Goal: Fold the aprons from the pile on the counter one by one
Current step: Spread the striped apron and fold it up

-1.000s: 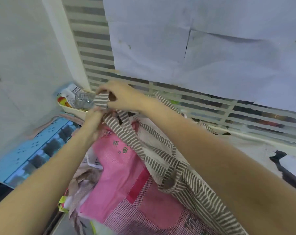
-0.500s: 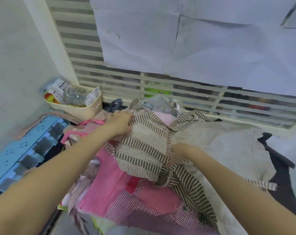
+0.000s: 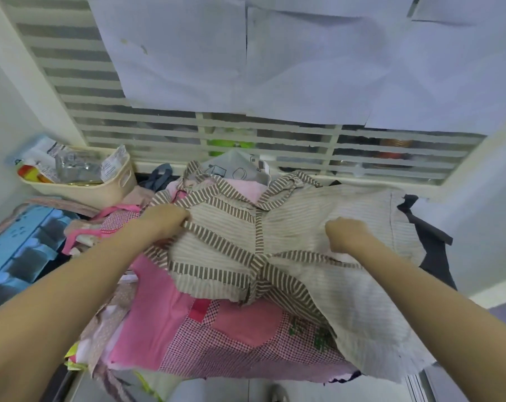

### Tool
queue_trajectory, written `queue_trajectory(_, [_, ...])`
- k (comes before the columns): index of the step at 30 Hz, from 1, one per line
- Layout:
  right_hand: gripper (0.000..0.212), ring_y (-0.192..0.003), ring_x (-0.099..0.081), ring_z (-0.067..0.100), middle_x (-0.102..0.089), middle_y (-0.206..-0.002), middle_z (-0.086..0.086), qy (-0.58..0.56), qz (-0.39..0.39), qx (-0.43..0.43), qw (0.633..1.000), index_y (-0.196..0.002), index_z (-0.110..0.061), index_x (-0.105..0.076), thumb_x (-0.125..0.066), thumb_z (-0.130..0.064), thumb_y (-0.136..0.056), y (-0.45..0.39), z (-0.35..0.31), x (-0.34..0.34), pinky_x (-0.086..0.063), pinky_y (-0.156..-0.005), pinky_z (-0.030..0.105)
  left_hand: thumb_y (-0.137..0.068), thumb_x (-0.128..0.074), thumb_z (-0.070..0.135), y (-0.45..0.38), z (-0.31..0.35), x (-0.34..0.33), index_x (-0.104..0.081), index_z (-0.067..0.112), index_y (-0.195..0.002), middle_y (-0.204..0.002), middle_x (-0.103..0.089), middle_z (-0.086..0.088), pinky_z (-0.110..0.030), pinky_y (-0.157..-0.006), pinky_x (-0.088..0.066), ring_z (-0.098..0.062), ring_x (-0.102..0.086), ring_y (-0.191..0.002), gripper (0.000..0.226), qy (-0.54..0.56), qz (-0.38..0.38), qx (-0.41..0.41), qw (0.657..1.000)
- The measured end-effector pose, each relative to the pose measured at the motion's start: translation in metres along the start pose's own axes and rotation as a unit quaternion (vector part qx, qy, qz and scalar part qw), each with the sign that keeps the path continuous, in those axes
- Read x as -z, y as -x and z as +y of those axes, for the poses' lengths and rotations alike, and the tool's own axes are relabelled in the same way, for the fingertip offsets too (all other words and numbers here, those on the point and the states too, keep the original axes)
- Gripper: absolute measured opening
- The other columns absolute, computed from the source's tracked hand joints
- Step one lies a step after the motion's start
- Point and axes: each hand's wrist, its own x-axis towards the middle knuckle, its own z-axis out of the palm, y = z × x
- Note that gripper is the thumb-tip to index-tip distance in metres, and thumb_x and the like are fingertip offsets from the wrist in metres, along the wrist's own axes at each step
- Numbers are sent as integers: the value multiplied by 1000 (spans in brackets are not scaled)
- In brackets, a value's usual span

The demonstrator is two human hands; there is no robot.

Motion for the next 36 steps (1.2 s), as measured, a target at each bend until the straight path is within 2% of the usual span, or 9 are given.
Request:
queue_trajectory(5, [22,-72,-61,19,-65,-100,6,-237,-39,18,970,-107,-7,-57,-58,-23,-92,-11,14,29,-49,-62,27,-90,-54,14,-6,15,26,-65,10,-108,-109,-62,-8,-27,-69,-39,-22,-56,-94,22,159,61,12,985])
queue_trajectory(10, [74,-126,-46,24,-42,-144,2,-227,-188,170,940,-142,-19,-38,-69,-47,-81,-1,-44,-23,-41,-99,33,-82,-50,14,-21,53,59,-71,4,-91,-99,-67,-16,-31,-78,-43,-30,-61,-92,25,431,163,17,887])
queue_trajectory(15, [9,-73,-56,14,-59,-77,-1,-264,-147,169,938,-81,-13,-62,-69,-17,-79,-9,-18,-38,-40,-61,24,-89,-48,5,-39,57,75,-68,14,-86,-93,-67,-16,-39,-85,-51,-29,-62,-90,22,537,214,96,810])
queue_trajectory(20, [6,-64,-60,11,-61,-53,-11,-150,-269,79,948,-83,-7,-67,-68,-13,-82,-21,53,-23,-47,-66,21,-74,-51,7,-64,36,57,-59,10,-68,-78,-65,-22,-52,-91,-50,-36,-65,-88,11,625,184,185,736])
queue_trajectory(23, [13,-68,-57,18,-56,-58,-5,-200,-33,15,979,-78,-4,-62,-57,-8,-89,-38,76,3,-44,-66,26,-85,-51,10,-74,38,57,-60,4,-93,-109,-64,-19,-48,-96,-47,-33,-60,-106,14,561,160,219,782])
queue_trajectory(25, [15,-84,-53,24,-57,-83,6,-218,100,5,971,-80,-8,-55,-49,-11,-94,-51,72,17,-43,-77,32,-92,-51,24,-74,53,58,-43,2,-125,-130,-47,-20,-46,-106,-35,-35,-44,-123,41,354,116,222,901])
queue_trajectory(27, [14,-100,-52,26,-54,-107,10,-176,83,12,981,-96,-9,-58,-45,-13,-96,-62,54,13,-40,-94,40,-89,-54,28,-63,82,58,-24,8,-141,-143,-30,-21,-48,-112,-19,-37,-26,-134,63,127,94,158,975])
queue_trajectory(32, [31,-119,-44,31,-44,-128,12,-33,105,-30,994,-124,-12,-48,-43,-13,-93,-75,33,-45,-35,-101,45,-90,-53,47,-54,166,13,-6,7,-148,-153,-9,-23,-45,-113,-17,-40,-12,-140,85,179,-98,13,979])
queue_trajectory(36, [60,-135,-28,32,-26,-148,13,-133,99,-6,986,-139,-14,-35,-59,-37,-88,-66,50,-69,-24,-111,44,-85,-57,53,-61,173,-26,-15,9,-149,-151,-23,-23,-34,-113,-25,-33,-27,-138,88,211,-178,37,960])
